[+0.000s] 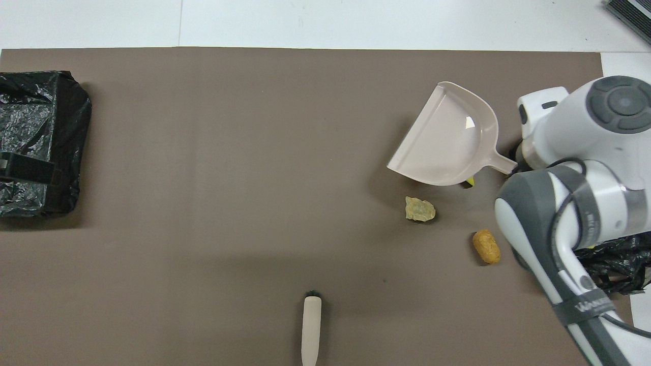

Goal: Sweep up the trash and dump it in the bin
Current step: 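Carry the empty dustpan back and set it on the mat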

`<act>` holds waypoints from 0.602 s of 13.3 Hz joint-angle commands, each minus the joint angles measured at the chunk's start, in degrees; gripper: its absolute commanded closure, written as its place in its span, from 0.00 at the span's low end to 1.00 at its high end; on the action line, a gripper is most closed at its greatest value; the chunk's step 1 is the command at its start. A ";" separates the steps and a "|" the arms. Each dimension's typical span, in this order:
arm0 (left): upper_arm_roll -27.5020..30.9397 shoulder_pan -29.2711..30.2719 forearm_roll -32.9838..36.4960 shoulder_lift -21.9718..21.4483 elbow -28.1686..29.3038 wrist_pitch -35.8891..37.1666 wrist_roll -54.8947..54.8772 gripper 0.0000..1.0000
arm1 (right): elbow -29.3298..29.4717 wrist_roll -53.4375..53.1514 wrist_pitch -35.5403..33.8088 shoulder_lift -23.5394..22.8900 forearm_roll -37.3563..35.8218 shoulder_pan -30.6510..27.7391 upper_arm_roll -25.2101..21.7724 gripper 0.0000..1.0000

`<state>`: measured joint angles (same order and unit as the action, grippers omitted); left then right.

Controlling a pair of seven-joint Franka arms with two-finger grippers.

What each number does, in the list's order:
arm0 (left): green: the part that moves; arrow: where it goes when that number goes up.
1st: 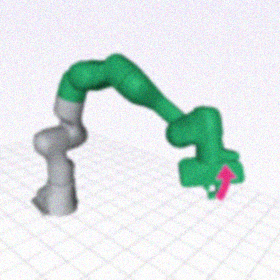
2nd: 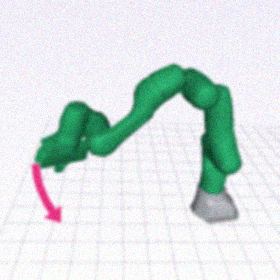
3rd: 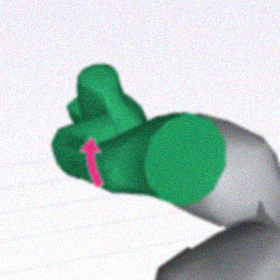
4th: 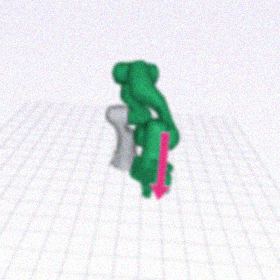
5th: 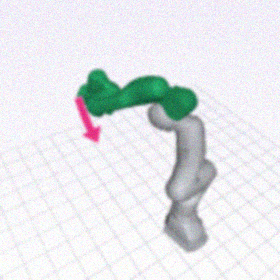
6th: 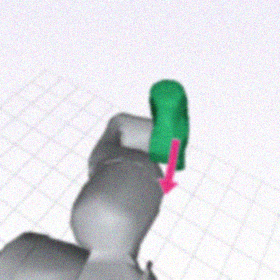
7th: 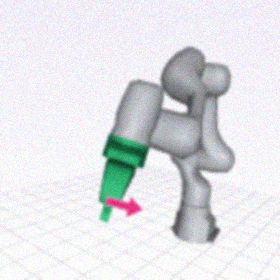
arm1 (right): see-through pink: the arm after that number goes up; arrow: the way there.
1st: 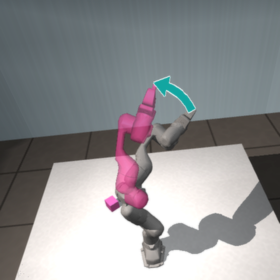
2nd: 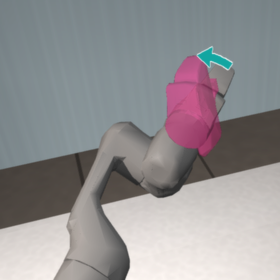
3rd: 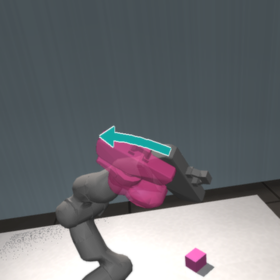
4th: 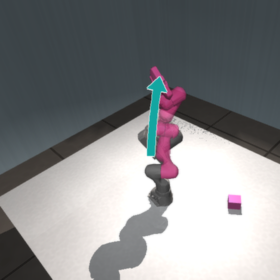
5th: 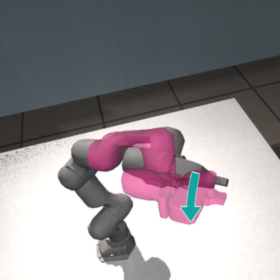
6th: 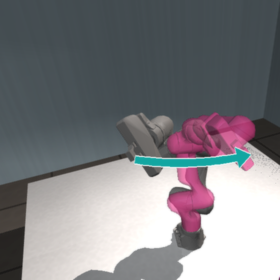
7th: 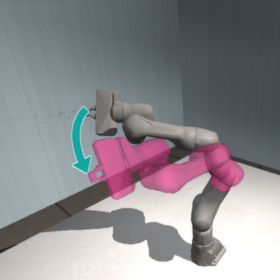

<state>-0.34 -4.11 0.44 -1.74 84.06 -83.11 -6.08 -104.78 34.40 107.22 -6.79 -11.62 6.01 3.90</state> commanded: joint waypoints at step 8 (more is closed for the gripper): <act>2.10 -0.81 1.50 -1.51 1.02 0.76 -0.07 0.00 | 5.45 -54.46 2.38 -9.28 11.53 18.94 -0.12 1.00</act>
<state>1.45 -4.39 0.87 -2.25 84.17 -82.77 -6.07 -103.17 -10.54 109.43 -13.06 -1.12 22.14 3.99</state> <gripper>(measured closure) 0.000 0.674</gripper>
